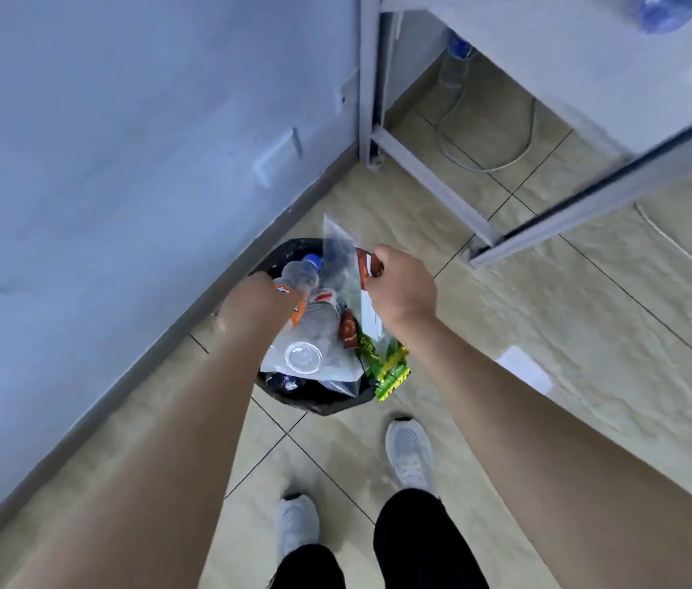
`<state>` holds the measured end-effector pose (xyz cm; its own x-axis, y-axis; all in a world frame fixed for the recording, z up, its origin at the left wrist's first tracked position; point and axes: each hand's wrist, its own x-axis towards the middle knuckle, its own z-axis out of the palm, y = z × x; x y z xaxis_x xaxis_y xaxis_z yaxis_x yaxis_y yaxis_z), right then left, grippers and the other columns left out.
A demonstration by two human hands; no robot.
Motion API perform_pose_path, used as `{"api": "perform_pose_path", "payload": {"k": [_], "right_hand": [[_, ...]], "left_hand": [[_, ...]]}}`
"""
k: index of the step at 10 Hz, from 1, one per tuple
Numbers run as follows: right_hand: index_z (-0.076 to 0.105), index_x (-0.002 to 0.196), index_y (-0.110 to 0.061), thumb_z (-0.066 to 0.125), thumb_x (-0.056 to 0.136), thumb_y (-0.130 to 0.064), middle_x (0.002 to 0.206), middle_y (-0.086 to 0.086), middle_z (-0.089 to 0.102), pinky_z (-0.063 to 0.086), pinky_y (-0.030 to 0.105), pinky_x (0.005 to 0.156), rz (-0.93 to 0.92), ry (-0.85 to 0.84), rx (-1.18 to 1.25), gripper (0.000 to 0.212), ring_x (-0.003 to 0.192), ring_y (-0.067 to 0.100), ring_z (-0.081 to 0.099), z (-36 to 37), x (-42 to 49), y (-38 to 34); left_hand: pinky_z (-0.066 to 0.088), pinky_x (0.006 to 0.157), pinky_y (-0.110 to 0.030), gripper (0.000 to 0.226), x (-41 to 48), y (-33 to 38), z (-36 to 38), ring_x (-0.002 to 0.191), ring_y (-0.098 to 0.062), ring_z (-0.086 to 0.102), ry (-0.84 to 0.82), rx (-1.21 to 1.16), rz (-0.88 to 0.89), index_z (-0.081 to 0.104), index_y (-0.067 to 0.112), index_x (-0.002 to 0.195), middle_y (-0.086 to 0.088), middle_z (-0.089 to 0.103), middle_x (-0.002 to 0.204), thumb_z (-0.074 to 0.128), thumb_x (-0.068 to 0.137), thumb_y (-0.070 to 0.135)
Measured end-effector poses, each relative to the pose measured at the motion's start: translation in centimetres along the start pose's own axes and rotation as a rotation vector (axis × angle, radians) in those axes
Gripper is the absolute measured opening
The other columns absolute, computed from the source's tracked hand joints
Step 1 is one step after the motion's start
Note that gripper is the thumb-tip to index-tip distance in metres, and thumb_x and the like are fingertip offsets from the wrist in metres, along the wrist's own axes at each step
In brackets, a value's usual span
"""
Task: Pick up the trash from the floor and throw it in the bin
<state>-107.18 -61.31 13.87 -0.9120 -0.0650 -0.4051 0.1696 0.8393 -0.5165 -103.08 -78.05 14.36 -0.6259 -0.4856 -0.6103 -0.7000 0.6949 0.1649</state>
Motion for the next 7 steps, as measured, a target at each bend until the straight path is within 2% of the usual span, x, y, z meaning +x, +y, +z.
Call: {"api": "perform_pose_path", "payload": {"k": [1,2,3,4,5,6,7], "right_hand": [[0.043,0.068,-0.017,0.054,0.078,-0.008,0.067,0.002,0.053,0.032,0.029,0.050,-0.051,-0.097,-0.016,0.017,0.069,0.030,0.056,2.2,1.6,-0.2],[0.034,0.060,-0.017,0.057,0.082,-0.013,0.069,0.001,0.052,0.030,0.027,0.051,-0.095,-0.196,-0.080,0.032,0.067,0.027,0.052,4.2,2.8,0.3],[0.034,0.058,-0.021,0.059,0.082,-0.015,0.072,0.000,0.053,0.032,0.028,0.056,-0.080,-0.299,-0.110,0.036,0.069,0.023,0.051,5.8,3.8,1.5],[0.046,0.072,-0.020,0.060,0.085,-0.022,0.071,-0.004,0.055,0.034,0.026,0.057,-0.092,-0.382,-0.077,0.019,0.071,0.021,0.054,6.5,4.3,2.6],[0.049,0.078,-0.016,0.052,0.088,-0.028,0.073,0.001,0.060,0.040,0.030,0.060,-0.081,-0.425,-0.010,0.016,0.072,0.025,0.058,6.2,4.3,3.1],[0.052,0.077,-0.015,0.047,0.088,-0.040,0.068,0.001,0.062,0.045,0.034,0.065,-0.051,-0.455,0.060,0.028,0.066,0.023,0.060,5.3,3.8,2.6],[0.047,0.080,-0.018,0.046,0.087,-0.052,0.061,-0.007,0.046,0.036,0.029,0.058,-0.039,-0.461,0.103,0.035,0.059,0.015,0.050,3.9,2.8,1.6]], "left_hand": [[0.039,0.068,-0.027,0.049,1.6,-0.3,1.8,0.084,-0.027,0.059,-0.057,0.026,-0.027,0.058,0.010,0.089,-0.010,0.065,0.094,0.055,0.081,0.058],[0.037,0.066,-0.028,0.046,2.7,-0.7,3.6,0.081,-0.024,0.054,-0.068,-0.025,-0.078,0.061,0.010,0.103,-0.004,0.060,0.087,0.059,0.083,0.052],[0.047,0.074,-0.033,0.054,3.5,-1.2,5.5,0.095,-0.030,0.060,-0.049,-0.112,-0.122,0.060,0.008,0.115,-0.011,0.065,0.101,0.057,0.085,0.052],[0.045,0.098,-0.046,0.059,4.1,-1.4,6.6,0.115,-0.038,0.054,-0.044,-0.229,-0.153,0.054,0.007,0.129,-0.019,0.059,0.125,0.049,0.089,0.050],[0.035,0.109,-0.047,0.062,3.7,-1.4,6.6,0.128,-0.040,0.045,-0.035,-0.337,-0.163,0.048,0.006,0.138,-0.021,0.051,0.140,0.042,0.092,0.049],[0.029,0.114,-0.049,0.073,2.3,-2.1,5.9,0.140,-0.033,0.035,-0.024,-0.372,-0.118,0.031,0.008,0.149,-0.015,0.039,0.152,0.036,0.094,0.055],[0.031,0.114,-0.049,0.075,0.9,-2.8,4.6,0.139,-0.033,0.037,-0.008,-0.405,-0.088,0.030,0.008,0.150,-0.014,0.041,0.151,0.035,0.094,0.057]]}}
